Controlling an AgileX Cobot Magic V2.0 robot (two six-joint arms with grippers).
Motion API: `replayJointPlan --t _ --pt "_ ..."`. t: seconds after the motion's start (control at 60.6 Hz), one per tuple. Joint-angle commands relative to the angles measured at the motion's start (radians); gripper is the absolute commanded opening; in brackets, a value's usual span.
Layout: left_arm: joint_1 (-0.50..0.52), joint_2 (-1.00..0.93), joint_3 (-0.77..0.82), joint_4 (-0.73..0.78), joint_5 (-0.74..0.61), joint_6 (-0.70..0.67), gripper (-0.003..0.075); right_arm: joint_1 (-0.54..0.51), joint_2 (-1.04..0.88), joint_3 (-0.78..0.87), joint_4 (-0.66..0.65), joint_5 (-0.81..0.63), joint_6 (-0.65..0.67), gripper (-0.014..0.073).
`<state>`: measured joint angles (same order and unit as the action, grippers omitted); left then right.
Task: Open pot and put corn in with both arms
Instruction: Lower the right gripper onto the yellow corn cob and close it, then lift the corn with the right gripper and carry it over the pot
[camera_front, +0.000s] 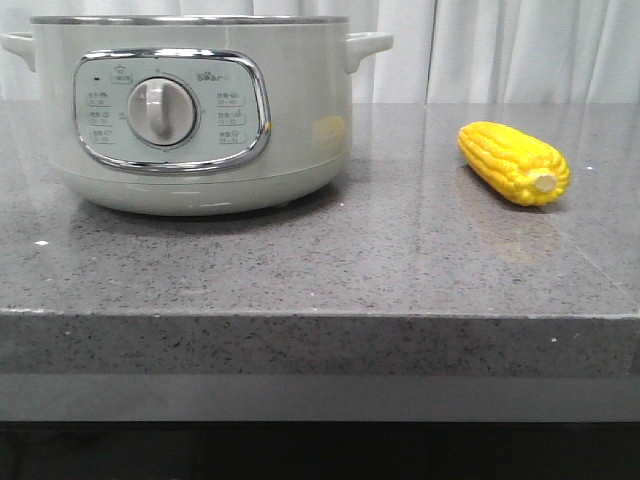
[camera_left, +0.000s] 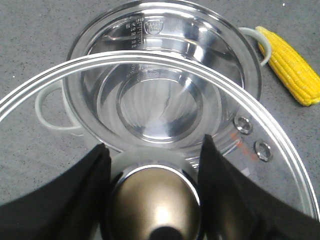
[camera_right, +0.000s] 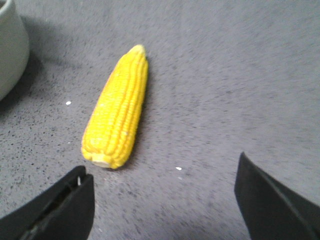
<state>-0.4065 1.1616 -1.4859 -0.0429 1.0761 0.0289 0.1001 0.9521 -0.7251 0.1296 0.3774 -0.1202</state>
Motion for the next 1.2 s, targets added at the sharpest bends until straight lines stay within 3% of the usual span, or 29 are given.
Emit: replayJointPlan --t 0.0,0.396,0.858,0.924,1.089,1.188 --pt "-0.004 -0.062 -0.023 -0.003 -0.124 -0.011 0.0283 0.022 0.099 -0.094 0.034 -0.081 -0.009 0.0592" --pt "-0.004 -0.131 -0.024 -0.003 -0.038 -0.029 0.0283 0.047 0.595 -0.465 0.171 0.016 -0.009 0.0592" --pt "-0.004 -0.283 0.065 -0.003 -0.016 -0.029 0.0283 0.047 0.714 -0.547 0.175 0.052 -0.009 0.0584" --pt "-0.004 -0.309 0.089 -0.003 -0.022 -0.029 0.0283 0.047 0.714 -0.547 0.175 0.058 -0.009 0.0540" --pt "-0.004 -0.341 0.118 -0.003 -0.028 -0.034 0.0283 0.047 0.714 -0.547 0.175 0.076 -0.009 0.0270" --pt "-0.004 -0.341 0.118 -0.003 -0.025 -0.034 0.0283 0.047 0.710 -0.547 0.175 0.076 -0.009 0.0172"
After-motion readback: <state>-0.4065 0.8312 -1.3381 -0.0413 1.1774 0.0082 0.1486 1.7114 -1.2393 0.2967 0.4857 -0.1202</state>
